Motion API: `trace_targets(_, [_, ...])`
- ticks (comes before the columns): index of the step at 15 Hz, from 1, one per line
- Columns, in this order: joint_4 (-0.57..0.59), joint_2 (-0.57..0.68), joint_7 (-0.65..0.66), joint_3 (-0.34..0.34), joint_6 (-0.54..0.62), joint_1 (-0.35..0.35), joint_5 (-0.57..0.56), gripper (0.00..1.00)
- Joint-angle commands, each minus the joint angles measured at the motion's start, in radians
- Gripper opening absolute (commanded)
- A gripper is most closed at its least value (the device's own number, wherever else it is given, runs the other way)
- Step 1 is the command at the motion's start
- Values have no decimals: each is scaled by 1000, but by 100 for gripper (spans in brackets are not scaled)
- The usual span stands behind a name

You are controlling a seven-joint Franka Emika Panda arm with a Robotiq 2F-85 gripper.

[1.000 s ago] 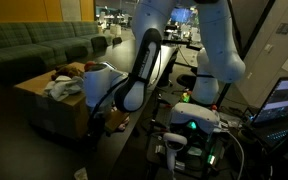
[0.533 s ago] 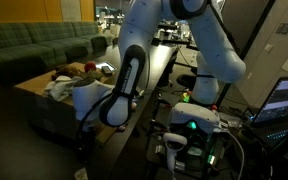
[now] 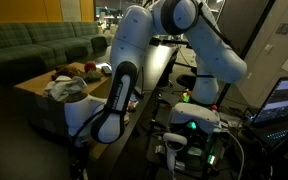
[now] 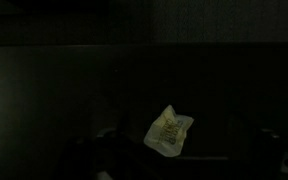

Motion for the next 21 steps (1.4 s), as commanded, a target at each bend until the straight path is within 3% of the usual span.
trace_targets(1, [95,74,-29,-21,13,43,41,100])
trace_targets(12, [252,170,-34,-37,5,68,50,100])
trace_targets(21, [263,202,-34,-78,23,102,40,100])
